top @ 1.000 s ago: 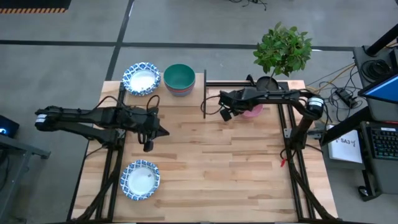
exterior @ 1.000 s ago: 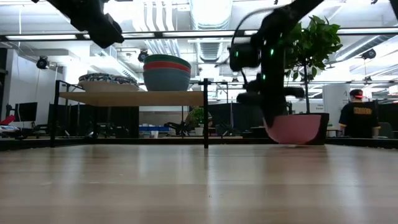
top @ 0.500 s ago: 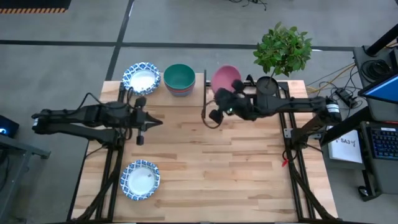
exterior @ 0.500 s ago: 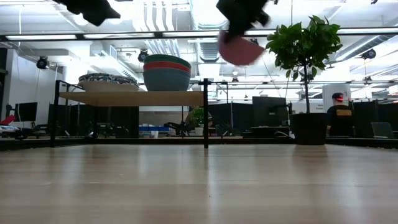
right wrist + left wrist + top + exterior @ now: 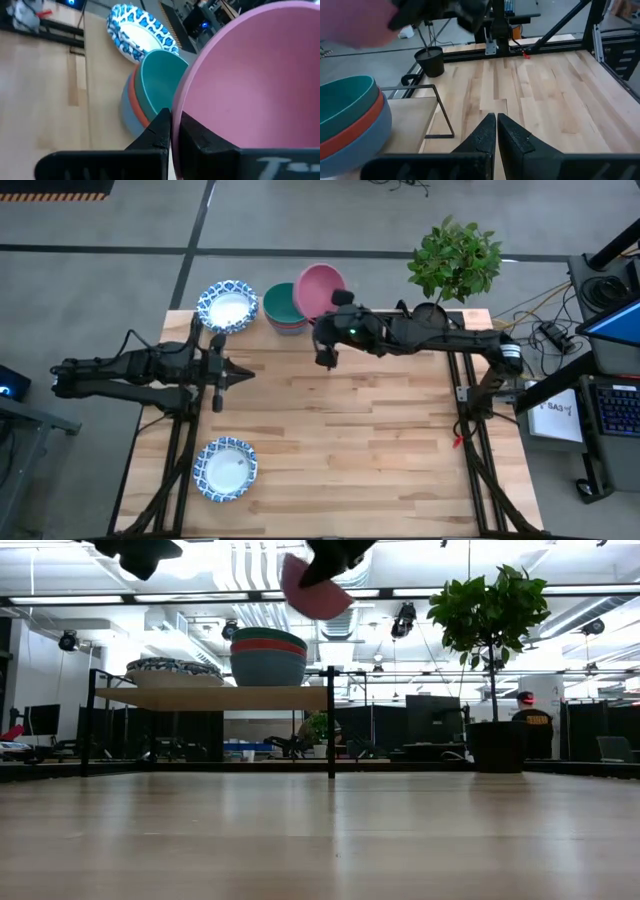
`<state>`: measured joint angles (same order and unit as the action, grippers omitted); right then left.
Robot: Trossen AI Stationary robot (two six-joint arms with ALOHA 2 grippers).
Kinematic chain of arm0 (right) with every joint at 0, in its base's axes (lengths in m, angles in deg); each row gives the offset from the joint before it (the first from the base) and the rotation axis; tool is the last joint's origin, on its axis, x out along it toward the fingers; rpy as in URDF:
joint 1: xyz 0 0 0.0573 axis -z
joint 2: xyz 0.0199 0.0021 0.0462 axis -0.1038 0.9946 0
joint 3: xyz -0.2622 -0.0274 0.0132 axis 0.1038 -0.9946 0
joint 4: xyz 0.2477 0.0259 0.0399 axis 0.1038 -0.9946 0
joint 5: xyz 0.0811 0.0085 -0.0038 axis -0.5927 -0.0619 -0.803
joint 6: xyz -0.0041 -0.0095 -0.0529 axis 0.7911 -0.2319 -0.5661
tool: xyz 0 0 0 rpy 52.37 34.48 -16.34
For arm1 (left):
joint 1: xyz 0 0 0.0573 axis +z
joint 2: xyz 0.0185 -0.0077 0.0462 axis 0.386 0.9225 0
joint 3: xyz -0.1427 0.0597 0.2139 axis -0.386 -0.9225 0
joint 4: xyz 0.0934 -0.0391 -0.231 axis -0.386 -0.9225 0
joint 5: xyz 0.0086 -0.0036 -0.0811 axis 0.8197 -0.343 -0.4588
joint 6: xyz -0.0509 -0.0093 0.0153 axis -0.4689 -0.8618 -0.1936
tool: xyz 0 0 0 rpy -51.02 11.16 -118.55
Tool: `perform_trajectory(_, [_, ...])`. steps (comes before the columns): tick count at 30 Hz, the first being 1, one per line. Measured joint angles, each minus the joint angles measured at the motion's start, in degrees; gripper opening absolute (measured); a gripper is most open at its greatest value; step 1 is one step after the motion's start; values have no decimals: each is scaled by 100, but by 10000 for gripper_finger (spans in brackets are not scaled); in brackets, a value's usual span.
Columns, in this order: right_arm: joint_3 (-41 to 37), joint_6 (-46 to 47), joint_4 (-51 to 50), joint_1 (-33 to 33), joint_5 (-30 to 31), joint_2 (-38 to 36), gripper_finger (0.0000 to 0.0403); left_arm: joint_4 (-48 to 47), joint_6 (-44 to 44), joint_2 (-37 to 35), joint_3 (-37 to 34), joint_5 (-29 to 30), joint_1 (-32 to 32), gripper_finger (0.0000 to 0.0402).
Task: Place and stack bowls onto a shelf
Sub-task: Stack the pink bowl on top of the green bowl, then stack the white and blue bowl on top of the shelf
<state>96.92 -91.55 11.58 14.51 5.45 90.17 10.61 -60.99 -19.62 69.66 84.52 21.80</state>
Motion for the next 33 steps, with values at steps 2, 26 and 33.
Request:
perform_trajectory(2, [196,-251,-14,50,-14,212,9,7,-35,-12,-21,1,0,0])
perform_trajectory(26, [2584,456,-908,496,-913,2060,87,25,-87,-93,-35,-2,-2,0])
perform_trajectory(33, [2584,583,-904,504,-913,1912,136,24,-209,-91,-35,-2,-2,0])
